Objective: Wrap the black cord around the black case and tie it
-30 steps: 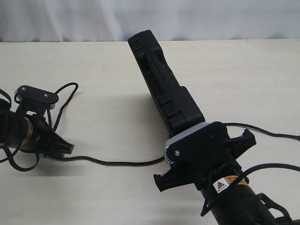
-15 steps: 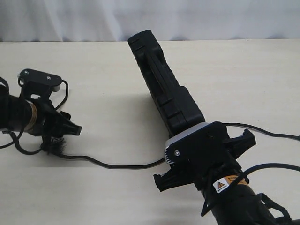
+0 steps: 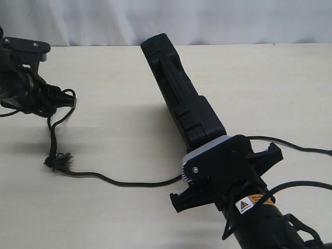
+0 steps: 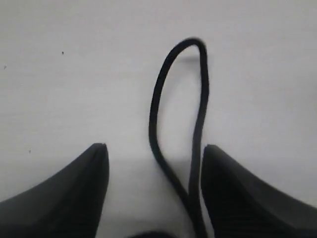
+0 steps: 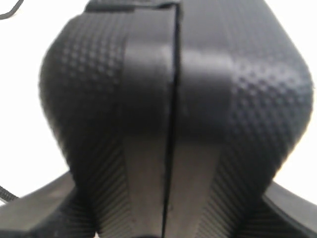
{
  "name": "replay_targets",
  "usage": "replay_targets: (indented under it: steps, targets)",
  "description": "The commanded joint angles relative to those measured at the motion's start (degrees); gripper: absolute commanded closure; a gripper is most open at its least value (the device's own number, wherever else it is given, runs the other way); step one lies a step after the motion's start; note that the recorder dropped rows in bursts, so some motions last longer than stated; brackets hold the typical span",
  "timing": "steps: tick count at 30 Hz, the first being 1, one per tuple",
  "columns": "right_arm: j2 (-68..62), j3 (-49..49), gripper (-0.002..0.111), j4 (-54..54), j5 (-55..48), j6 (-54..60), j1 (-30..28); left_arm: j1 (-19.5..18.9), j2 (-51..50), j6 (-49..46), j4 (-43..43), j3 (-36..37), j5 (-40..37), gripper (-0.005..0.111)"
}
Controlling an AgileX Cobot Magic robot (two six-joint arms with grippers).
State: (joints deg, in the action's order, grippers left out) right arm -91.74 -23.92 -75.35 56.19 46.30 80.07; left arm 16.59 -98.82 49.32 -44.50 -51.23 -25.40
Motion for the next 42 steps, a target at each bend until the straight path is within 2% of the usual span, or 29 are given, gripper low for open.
replay_targets:
  steps: [1, 4, 8, 12, 15, 16, 20, 24, 30, 42]
  targets:
    - [-0.38, 0.74, 0.104, -1.71, -5.74, 0.58, -0.27, -2.74, -9.17, -29.54, 28.66, -9.72, -9.9, 0.054]
    - [-0.38, 0.74, 0.104, -1.71, -6.88, 0.56, -0.27, -4.43, -10.67, -32.21, 33.38, -13.45, -10.29, 0.054]
    - [-0.38, 0.74, 0.104, -1.71, -6.88, 0.56, -0.27, -7.58, -11.54, -39.27, 39.5, -18.21, -17.08, 0.054]
    - [-0.38, 0.74, 0.104, -1.71, -6.88, 0.56, -0.27, -8.88, -13.59, -43.96, 43.33, -18.21, -17.93, 0.054]
    - [-0.38, 0.74, 0.104, -1.71, -6.88, 0.56, -0.27, -8.88, -15.13, -52.68, 53.3, -18.21, -17.47, 0.054]
    - [-0.38, 0.74, 0.104, -1.71, -6.88, 0.56, -0.27, -8.88, -15.54, -53.39, 54.13, -18.21, -17.47, 0.054]
    - [-0.38, 0.74, 0.104, -1.71, -7.03, 0.56, -0.27, -8.88, -16.75, -53.39, 53.92, -18.21, -15.74, 0.054]
    - [-0.38, 0.74, 0.104, -1.71, -7.79, 0.56, -0.27, -8.88, -17.3, -48.83, 49.37, -18.21, -11.53, 0.054]
    - [-0.38, 0.74, 0.104, -1.71, -8.11, 0.56, -0.27, -8.88, -17.3, -42.91, 41.96, -18.21, -11.05, 0.054]
    - [-0.38, 0.74, 0.104, -1.71, -8.51, 0.56, -0.27, -8.88, -20.2, -43.3, 44.5, -18.21, -8.26, 0.055]
